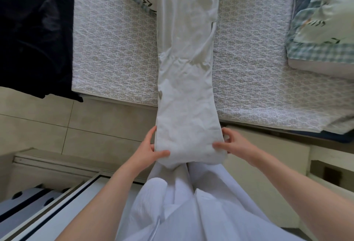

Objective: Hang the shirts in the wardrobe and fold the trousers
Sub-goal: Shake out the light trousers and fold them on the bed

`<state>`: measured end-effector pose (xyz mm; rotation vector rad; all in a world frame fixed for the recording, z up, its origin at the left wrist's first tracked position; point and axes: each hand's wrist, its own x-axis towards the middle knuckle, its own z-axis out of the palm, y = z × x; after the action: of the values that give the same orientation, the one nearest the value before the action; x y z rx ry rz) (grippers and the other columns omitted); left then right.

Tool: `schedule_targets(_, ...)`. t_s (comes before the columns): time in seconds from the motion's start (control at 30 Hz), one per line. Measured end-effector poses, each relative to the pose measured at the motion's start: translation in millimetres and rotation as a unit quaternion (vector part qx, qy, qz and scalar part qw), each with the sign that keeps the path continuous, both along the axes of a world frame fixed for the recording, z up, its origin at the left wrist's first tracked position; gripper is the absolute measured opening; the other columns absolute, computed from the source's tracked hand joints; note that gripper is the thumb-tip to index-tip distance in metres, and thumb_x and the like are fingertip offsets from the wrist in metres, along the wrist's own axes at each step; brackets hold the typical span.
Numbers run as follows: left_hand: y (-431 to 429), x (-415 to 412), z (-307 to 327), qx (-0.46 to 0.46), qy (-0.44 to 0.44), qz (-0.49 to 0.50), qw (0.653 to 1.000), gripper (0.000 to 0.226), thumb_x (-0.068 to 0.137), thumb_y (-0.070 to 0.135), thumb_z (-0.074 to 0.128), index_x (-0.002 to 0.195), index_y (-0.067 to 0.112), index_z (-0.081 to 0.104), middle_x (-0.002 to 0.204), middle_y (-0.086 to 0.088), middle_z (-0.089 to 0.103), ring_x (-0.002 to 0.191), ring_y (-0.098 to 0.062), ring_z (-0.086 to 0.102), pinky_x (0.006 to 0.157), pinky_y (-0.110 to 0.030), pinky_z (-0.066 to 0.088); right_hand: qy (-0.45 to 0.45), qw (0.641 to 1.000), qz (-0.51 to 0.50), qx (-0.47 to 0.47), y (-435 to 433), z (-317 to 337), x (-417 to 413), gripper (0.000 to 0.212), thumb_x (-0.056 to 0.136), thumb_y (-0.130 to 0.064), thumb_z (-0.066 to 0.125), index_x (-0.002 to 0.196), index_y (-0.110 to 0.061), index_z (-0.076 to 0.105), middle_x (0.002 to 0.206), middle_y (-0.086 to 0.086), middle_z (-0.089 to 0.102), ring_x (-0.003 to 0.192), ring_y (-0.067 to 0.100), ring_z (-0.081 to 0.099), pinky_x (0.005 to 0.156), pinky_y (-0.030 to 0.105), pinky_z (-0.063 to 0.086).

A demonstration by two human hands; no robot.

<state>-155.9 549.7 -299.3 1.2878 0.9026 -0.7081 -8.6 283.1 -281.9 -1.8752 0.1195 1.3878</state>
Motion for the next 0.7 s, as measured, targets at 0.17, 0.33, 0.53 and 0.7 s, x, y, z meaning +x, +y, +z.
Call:
schedule_targets(0.17,-1,6,0,0.000,-0.023,0.005,1.000,0.099,0.072,0.010,0.081,0.154,0.020,0.025,0.134,-0.005,0.059,0.113,-0.016,0.065,0.082,-0.023,0.055,0.043,0.996,0.077,0.008,-4,1,-9,0.034,0.082,-0.004,0.071,0.112,-0.017,0.066,0.109,-0.008,0.072,0.097,0.000,0.067,0.080,0.015,0.052)
schedule_targets(0.33,-2,-5,-6,-0.030,-0.011,-0.013,0.999,0.089,0.088,0.009,0.068,0.148,0.044,0.012,0.122,-0.009,0.068,0.103,-0.020,0.069,0.074,-0.030,0.057,-0.005,0.997,0.077,-0.010,-7,-6,-17,0.033,0.090,-0.005,0.057,0.120,-0.018,0.052,0.122,-0.002,0.062,0.114,0.011,0.059,0.095,0.026,0.048)
schedule_targets(0.53,-14,-9,-16,0.030,0.047,0.008,0.998,0.056,0.097,0.001,0.049,0.134,0.040,0.031,0.095,-0.016,0.074,0.076,-0.030,0.067,0.066,-0.041,0.054,-0.049,0.990,0.052,-0.119,5,-16,-28,0.016,0.098,-0.028,0.050,0.107,-0.017,0.044,0.095,-0.005,0.058,0.088,0.014,0.057,0.071,0.030,0.043)
schedule_targets(0.7,-10,12,-16,0.080,0.022,-0.037,0.996,0.024,0.098,0.001,0.042,0.108,0.023,0.043,0.083,-0.011,0.063,0.061,-0.017,0.052,0.053,-0.027,0.042,0.047,0.992,-0.084,-0.081,9,-16,-19,0.042,0.091,-0.025,0.062,0.126,-0.031,0.039,0.108,0.002,0.066,0.093,0.019,0.067,0.076,0.037,0.055)
